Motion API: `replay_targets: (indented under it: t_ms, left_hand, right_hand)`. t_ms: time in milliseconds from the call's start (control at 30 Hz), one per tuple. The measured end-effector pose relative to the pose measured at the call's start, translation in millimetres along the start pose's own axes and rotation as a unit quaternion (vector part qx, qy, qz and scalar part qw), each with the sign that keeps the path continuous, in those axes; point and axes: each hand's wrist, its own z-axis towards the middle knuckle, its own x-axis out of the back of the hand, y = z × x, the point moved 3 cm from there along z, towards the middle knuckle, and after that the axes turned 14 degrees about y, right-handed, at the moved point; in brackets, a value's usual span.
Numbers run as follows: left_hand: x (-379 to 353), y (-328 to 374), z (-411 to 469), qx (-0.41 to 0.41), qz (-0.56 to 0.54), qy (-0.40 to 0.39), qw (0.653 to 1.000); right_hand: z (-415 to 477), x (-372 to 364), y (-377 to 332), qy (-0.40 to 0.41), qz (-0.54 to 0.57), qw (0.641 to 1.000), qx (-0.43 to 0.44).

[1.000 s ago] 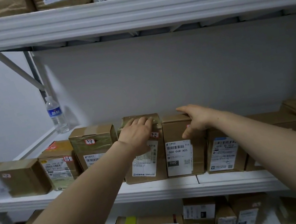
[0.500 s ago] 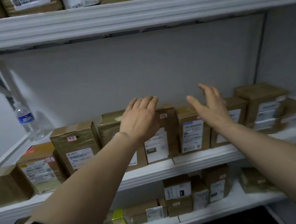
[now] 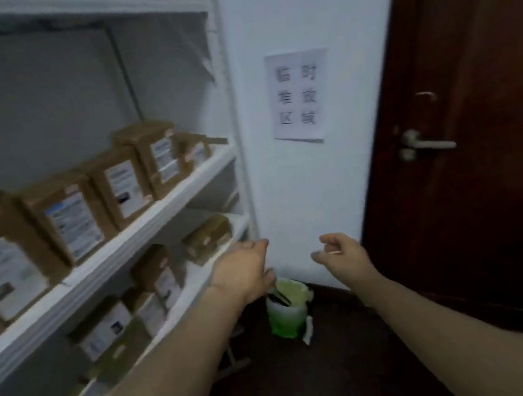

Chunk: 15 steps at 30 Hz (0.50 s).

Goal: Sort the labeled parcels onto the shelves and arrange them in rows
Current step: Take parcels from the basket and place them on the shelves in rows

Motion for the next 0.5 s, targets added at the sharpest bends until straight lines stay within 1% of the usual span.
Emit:
replay_targets:
  t_ms: [133,167,233,400,500]
  left_hand:
    - [-27,137,-2,-0.103,-0.037,-0.04,0.993]
    - [-31,184,-5,-0.136,-0.041,-0.045,0.989]
    - [-37,238,-14,-0.167,-0.059,-0.049,0.983]
    - [-54,441,-51,-0.277,-0.107,-0.072,0.952]
    - [-68,567,-86,-0.341,-0.128,-0.096,0.926]
  right_hand:
    - [-32,124,84,0.09,-0.03,0.992,-0.078]
    - [-45,166,106,0.117,-0.032,0.988,-0.096]
    - [-63,209,133,0.141,-0.032,0.982,-0.122]
    - [-126,373,231,0.205,-0.049,0.964,-0.164]
    - [-172,481,287,0.263,-0.08,0.943,-0.189]
